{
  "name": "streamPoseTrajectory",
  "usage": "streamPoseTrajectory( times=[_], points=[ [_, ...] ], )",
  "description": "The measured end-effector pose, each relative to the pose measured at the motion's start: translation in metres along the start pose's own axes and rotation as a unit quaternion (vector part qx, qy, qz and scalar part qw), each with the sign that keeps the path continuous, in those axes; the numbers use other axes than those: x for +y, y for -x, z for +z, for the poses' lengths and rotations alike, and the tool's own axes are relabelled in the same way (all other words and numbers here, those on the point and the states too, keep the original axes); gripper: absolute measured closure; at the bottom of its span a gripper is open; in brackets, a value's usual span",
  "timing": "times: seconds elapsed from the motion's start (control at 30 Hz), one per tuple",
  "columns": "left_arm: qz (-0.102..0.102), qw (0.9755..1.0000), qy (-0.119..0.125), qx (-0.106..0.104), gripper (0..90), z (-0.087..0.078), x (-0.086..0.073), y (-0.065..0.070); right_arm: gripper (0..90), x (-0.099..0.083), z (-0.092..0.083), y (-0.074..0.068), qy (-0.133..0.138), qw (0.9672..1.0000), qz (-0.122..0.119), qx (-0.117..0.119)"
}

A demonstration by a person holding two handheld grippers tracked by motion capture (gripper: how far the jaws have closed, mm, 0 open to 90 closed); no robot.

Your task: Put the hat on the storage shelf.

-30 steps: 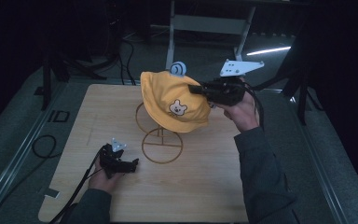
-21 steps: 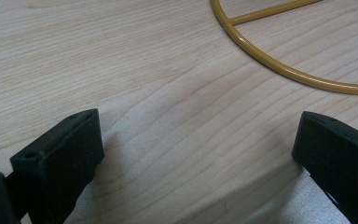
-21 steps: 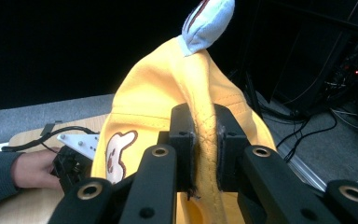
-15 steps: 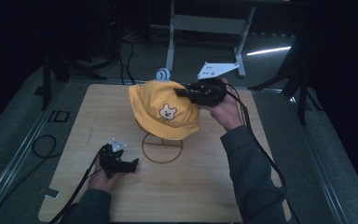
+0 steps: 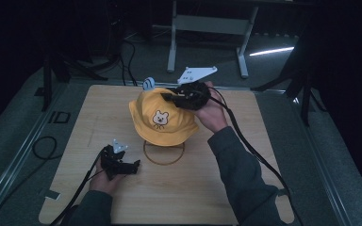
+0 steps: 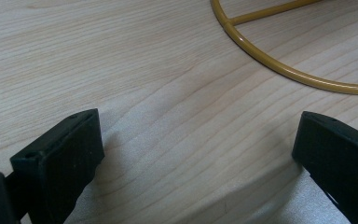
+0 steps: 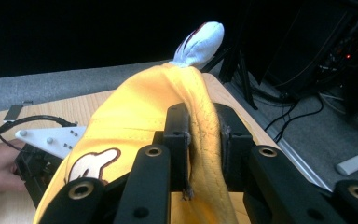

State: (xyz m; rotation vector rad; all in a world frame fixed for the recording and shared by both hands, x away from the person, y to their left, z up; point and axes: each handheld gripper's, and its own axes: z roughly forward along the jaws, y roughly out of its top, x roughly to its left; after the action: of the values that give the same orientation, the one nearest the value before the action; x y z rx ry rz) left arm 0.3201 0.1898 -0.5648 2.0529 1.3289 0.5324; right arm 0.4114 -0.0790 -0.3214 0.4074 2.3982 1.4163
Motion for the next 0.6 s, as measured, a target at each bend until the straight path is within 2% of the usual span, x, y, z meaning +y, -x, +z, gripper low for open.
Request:
streamPoseTrajectory(
  times=[0.13, 0.27, 0.47, 0.53, 0.6],
  points=[
    [0.0, 1.0, 0.0, 0.0, 1.9, 0.0, 0.0, 0.0, 76.3, 0.003, 0.004, -0.003, 0.002, 1.0, -0.001, 0.0],
    [0.0, 1.0, 0.0, 0.0, 1.9, 0.0, 0.0, 0.0, 75.4, 0.006, 0.008, -0.01, -0.005, 0.9996, -0.025, -0.008],
    [0.0, 1.0, 0.0, 0.0, 2.0, 0.0, 0.0, 0.0, 75.2, 0.003, 0.013, -0.009, -0.019, 0.9997, -0.015, 0.002],
    [0.0, 1.0, 0.0, 0.0, 1.9, 0.0, 0.0, 0.0, 69.8, 0.004, 0.013, -0.01, -0.021, 0.9996, -0.018, 0.005],
    [0.0, 1.0, 0.0, 0.0, 1.9, 0.0, 0.0, 0.0, 58.5, 0.005, 0.011, -0.01, -0.02, 0.9997, -0.016, 0.001]
  ],
)
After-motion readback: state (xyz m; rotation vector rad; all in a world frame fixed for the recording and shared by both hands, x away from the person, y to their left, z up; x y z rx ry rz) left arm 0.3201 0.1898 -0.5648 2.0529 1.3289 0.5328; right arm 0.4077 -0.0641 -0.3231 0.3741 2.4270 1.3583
